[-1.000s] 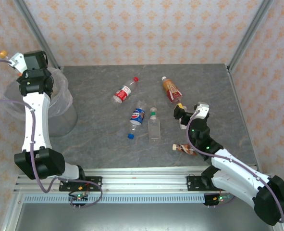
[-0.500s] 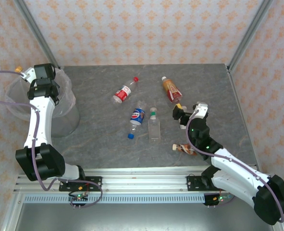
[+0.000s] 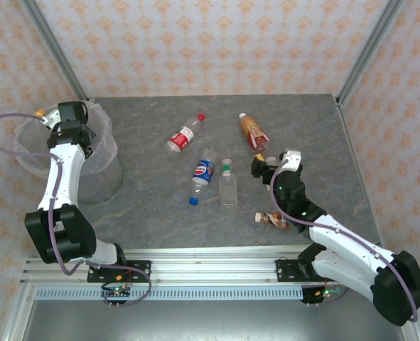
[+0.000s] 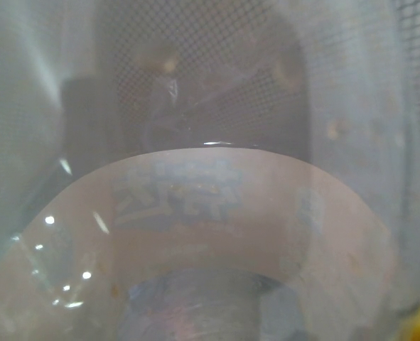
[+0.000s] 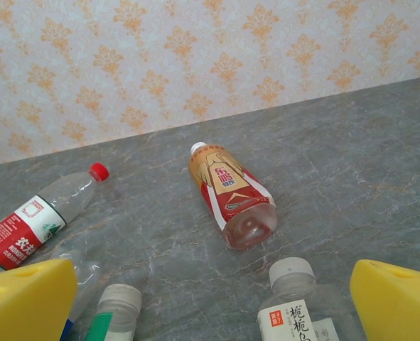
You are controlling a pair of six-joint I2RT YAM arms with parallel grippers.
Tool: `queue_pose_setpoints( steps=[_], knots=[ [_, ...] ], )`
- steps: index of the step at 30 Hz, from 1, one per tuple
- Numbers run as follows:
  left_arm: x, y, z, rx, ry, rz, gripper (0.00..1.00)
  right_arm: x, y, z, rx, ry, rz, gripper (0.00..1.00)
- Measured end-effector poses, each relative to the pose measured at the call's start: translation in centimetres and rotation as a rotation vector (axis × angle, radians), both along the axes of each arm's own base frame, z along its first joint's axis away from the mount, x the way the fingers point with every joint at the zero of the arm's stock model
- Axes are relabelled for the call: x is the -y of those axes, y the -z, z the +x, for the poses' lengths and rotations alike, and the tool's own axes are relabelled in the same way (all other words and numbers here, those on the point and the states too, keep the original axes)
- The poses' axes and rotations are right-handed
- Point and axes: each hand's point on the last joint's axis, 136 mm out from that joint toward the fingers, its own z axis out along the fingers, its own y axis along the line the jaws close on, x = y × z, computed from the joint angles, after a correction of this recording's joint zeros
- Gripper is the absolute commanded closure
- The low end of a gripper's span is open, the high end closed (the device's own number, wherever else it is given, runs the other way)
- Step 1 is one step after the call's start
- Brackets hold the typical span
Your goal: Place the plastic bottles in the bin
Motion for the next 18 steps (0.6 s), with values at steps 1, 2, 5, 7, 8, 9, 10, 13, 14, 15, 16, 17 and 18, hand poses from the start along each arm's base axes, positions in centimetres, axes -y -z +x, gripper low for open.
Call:
queue_pose_setpoints(
  steps=[1, 2, 5, 7, 8, 9, 10, 13, 14, 15, 16, 17, 18],
  knots=[
    [0.0, 0.2, 0.0, 0.0, -0.005, -0.005, 0.56, 0.0, 0.0, 0.0, -0.002, -0.002, -0.001, 0.01],
    [0.0, 0.3, 0.0, 0.001, -0.009, -0.009, 0.53, -0.1, 0.1, 0.0, -0.004, -0.004, -0.001, 0.01],
    [0.0, 0.6, 0.1, -0.002, -0.016, -0.017, 0.44, -0.2, 0.3, 0.1, -0.011, -0.006, -0.005, 0.01],
    [0.0, 1.0, 0.2, -0.006, -0.022, -0.024, 0.36, -0.2, 0.5, 0.1, -0.017, -0.008, -0.009, 0.01],
    [-0.1, 1.2, 0.3, -0.01, -0.024, -0.027, 0.31, -0.2, 0.6, 0.1, -0.019, -0.009, -0.011, 0.01],
    [-0.1, 1.5, 0.4, -0.015, -0.029, -0.032, 0.27, -0.3, 0.7, 0.2, -0.023, -0.011, -0.013, 0.01],
    [-0.1, 1.9, 0.4, -0.02, -0.033, -0.038, 0.25, -0.4, 0.8, 0.2, -0.026, -0.012, -0.015, 0.01],
    [-0.1, 2.7, 0.5, -0.033, -0.046, -0.052, 0.22, -0.5, 0.7, 0.3, -0.03, -0.014, -0.02, 0.01],
    [-0.1, 2.8, 0.5, -0.036, -0.047, -0.055, 0.21, -0.5, 0.7, 0.4, -0.029, -0.015, -0.019, 0.01],
    [-0.1, 2.9, 0.5, -0.037, -0.047, -0.057, 0.21, -0.6, 0.6, 0.4, -0.028, -0.017, -0.018, 0.01],
    [-0.1, 2.9, 0.5, -0.037, -0.047, -0.058, 0.21, -0.7, 0.5, 0.5, -0.027, -0.019, -0.017, 0.01],
    [-0.1, 2.9, 0.5, -0.037, -0.046, -0.058, 0.2, -0.7, 0.5, 0.5, -0.027, -0.021, -0.017, 0.01],
    [-0.1, 2.9, 0.5, -0.037, -0.046, -0.058, 0.19, -0.8, 0.5, 0.5, -0.028, -0.022, -0.017, 0.01]
  ],
)
